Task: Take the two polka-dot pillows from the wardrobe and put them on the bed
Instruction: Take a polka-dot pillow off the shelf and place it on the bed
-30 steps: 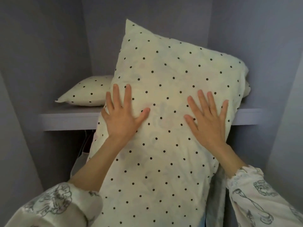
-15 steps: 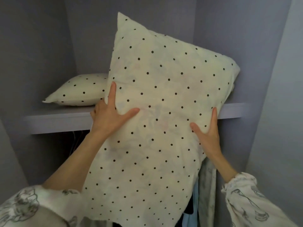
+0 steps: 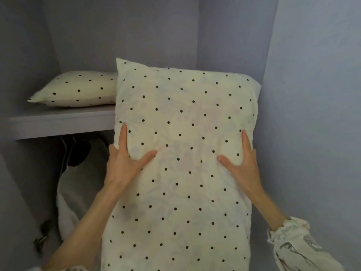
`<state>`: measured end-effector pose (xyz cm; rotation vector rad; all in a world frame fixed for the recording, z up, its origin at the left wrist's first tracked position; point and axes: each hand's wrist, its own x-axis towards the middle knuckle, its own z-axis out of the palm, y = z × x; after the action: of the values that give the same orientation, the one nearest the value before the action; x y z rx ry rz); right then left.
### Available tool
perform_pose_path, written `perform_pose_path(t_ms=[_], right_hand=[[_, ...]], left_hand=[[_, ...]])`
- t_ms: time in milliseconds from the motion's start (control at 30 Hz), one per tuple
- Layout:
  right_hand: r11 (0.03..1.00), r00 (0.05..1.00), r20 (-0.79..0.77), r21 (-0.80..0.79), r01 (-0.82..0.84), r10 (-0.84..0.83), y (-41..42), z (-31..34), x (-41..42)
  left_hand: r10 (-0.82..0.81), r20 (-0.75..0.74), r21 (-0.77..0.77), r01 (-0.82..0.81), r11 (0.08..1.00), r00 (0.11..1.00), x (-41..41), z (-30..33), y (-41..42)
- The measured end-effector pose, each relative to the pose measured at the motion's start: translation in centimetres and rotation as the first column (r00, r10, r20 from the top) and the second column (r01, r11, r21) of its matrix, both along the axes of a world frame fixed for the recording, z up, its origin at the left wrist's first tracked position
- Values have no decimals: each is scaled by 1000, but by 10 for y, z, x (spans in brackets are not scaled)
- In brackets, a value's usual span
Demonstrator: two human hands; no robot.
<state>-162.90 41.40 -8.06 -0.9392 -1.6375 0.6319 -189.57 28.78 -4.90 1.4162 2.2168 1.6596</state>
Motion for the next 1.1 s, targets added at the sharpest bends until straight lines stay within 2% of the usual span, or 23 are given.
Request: perform_pose_path(t_ms=[100, 333, 633, 733, 833, 1100], right_hand=[[999, 996, 77, -16, 37, -36, -39, -12, 45], [980, 986, 105, -139, 141, -127, -145, -61, 145], [883, 938, 156, -318, 345, -310, -284, -130, 239], [804, 881, 202, -361, 474, -428, -327, -155, 267], [680, 786, 267, -395, 617, -558, -370, -172, 291], [382, 514, 332, -387, 839, -791, -469, -192, 336]], left_hand=[[-60, 49, -26, 62, 998, 997, 34, -22, -22], [-167, 110, -141, 182, 973, 980, 124, -77, -84], [-329, 146, -328, 359, 874, 933, 213, -148, -152], [-420, 179, -407, 455, 792, 890, 244, -175, -159], [-517, 212, -473, 550, 689, 829, 279, -196, -165], [-771, 264, -495, 767, 407, 579, 369, -220, -168]])
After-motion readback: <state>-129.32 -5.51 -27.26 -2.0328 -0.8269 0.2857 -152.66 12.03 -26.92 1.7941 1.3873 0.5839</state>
